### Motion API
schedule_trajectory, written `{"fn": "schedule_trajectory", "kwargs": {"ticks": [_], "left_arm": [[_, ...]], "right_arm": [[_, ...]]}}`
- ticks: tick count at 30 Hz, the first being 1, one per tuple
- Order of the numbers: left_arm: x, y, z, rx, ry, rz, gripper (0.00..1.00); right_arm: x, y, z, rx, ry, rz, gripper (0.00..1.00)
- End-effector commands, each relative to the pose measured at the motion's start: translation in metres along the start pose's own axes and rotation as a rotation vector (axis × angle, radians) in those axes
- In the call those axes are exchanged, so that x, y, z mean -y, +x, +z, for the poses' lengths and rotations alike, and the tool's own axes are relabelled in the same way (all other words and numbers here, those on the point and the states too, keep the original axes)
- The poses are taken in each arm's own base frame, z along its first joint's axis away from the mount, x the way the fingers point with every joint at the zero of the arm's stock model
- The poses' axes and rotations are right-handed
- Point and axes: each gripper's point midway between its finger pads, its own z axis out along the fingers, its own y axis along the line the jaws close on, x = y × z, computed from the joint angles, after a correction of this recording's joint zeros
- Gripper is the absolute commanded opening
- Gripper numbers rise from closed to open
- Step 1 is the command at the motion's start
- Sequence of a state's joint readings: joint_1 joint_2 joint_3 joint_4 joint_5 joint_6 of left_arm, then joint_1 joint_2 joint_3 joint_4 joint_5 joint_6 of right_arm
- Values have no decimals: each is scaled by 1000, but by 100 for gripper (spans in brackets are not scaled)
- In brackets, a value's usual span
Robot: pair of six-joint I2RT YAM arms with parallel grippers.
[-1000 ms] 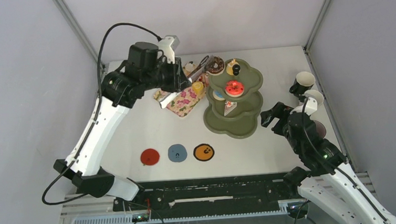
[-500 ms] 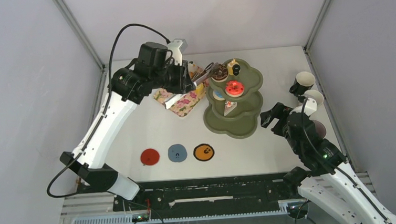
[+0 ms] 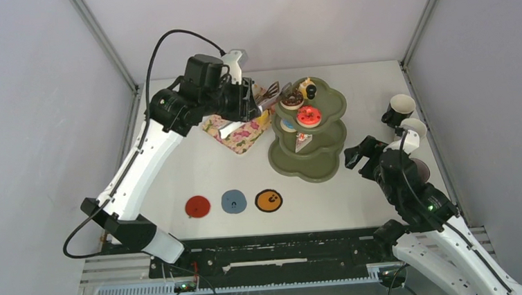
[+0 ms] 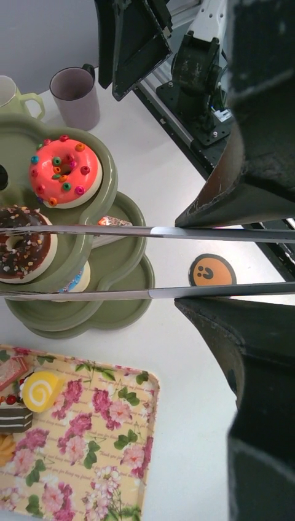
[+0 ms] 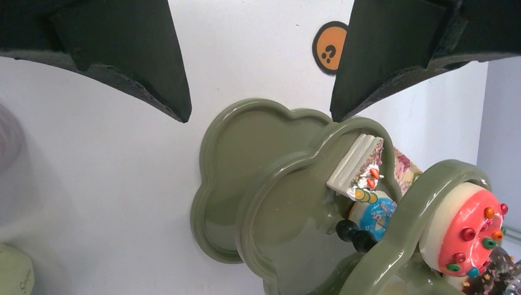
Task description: Serve the afternoon tea
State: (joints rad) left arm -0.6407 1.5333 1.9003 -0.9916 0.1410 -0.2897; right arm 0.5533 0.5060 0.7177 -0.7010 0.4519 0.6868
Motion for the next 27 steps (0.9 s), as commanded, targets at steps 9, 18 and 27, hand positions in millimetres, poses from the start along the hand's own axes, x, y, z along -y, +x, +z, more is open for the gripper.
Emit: {"fn": "schedule_trajectory", "kwargs": {"ticks": [9, 18, 27], "left_arm": [[4, -72, -81, 332, -69, 23, 45], [-104, -55, -99, 478, -259, -242, 44], [-154, 13, 0, 288, -313, -354, 46]], "right_arm": [[-4, -14, -10, 47, -23, 33, 92], [-5, -16, -11, 53, -29, 29, 92], [-13, -15, -8, 45, -57, 22, 92]]}}
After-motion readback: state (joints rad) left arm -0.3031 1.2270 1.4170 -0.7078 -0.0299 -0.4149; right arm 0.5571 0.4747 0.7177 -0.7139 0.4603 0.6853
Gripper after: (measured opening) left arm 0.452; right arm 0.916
